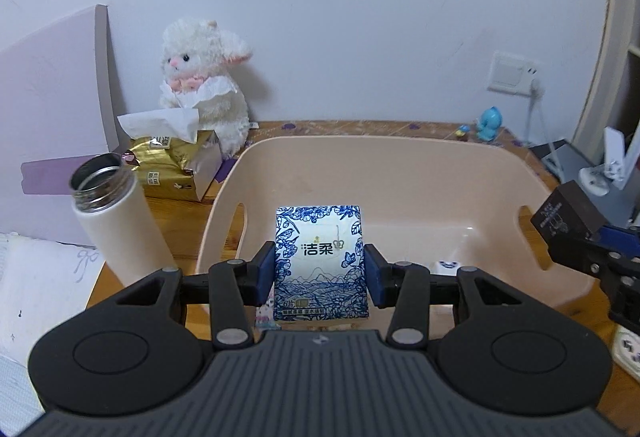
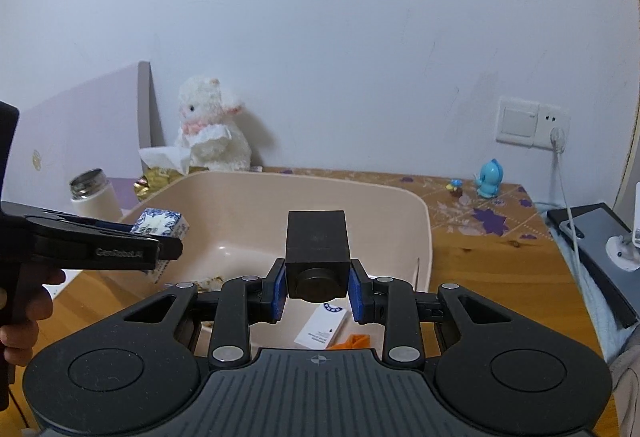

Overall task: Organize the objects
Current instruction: 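Carry tissue pack and black cube over the basket and open both tools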

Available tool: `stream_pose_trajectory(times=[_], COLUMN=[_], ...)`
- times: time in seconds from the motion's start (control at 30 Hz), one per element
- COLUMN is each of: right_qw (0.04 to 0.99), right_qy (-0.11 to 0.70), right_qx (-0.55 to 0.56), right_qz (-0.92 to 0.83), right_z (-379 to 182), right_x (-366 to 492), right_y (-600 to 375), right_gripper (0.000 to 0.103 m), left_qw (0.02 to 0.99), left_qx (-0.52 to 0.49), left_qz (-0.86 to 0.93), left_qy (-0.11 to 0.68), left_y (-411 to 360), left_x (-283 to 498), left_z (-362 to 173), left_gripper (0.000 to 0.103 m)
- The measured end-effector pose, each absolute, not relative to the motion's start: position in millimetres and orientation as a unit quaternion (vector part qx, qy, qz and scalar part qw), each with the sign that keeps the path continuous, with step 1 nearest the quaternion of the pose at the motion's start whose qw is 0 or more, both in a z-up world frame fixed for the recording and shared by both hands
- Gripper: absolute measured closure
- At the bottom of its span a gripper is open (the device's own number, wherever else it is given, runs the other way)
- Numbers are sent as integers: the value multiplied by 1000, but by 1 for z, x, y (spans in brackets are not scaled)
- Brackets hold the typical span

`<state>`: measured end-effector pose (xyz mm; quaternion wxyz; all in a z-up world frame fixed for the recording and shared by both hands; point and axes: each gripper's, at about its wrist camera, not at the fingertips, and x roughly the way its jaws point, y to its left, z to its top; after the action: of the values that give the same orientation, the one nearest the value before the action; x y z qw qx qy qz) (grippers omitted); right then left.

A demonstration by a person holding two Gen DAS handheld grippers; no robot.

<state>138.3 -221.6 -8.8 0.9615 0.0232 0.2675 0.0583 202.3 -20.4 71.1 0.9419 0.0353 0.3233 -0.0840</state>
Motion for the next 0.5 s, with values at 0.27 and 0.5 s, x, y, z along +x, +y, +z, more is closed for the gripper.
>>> stream_pose_trajectory(times=[0.27,0.5], right_qw=[950,949], right_qy=[305,310], right_qx=[17,19], right_qz=[56,55], right_z=[-31,-32], right_x=[162,164], right_y=[-218,-219], right_gripper=[74,60], left_qw=[924,918], left_qx=[61,77], left_qz=[-76,-80], left_qy=[369,381], left_y=[-36,-39], left_x=[236,240], left_z=[38,25], left_gripper=[55,55])
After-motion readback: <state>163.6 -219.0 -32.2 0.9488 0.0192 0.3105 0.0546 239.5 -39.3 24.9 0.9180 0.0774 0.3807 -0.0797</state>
